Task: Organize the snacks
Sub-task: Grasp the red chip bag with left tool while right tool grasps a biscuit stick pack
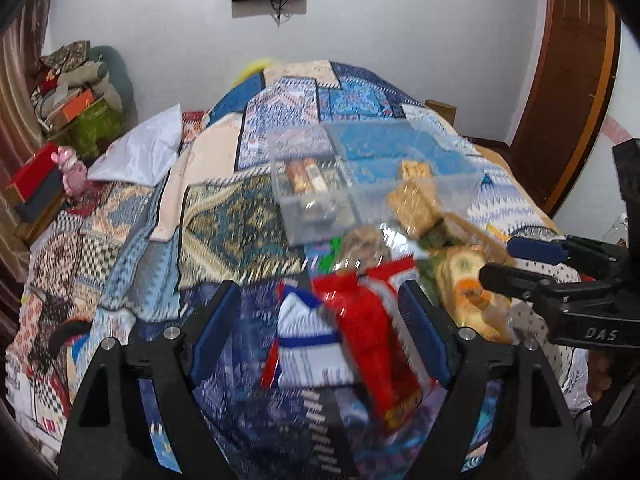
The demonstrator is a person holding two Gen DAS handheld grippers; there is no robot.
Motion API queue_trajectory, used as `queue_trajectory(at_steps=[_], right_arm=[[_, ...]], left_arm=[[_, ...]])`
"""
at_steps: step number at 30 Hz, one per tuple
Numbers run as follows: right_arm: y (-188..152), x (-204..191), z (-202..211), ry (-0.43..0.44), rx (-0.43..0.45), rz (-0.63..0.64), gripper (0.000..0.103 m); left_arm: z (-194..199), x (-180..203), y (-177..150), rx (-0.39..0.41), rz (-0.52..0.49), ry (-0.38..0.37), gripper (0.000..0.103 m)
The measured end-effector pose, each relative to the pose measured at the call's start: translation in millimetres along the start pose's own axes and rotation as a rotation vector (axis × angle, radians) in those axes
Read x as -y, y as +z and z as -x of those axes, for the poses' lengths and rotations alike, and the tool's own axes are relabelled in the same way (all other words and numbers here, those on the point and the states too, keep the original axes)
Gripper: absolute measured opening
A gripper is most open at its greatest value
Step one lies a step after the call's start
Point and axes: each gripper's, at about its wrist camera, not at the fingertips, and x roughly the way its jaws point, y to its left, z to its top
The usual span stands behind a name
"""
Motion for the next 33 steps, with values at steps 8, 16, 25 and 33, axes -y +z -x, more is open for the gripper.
queue_trajectory(at_steps=[8,16,25,33], right_arm=[[-7,-4,-21,0.026,-0.047,-0.035,0.061],[-10,-6,-23,0.031,-0.044,-0.019,0.035],[-13,-4,6,0.006,0.031,0.010,0.026],[-14,6,16,0.003,0.052,-0.003,0.025]], left_arm=[[-8,-7,-20,-0.036,0.040,-0.023,0.081],[-11,5,-26,-0.047,0.036,-0.064,0.081],[-30,37,-29,-0.084,-0.018,-0.091,0.081],[-32,51,-29,-0.023,-0.045,-0.044,0.049]])
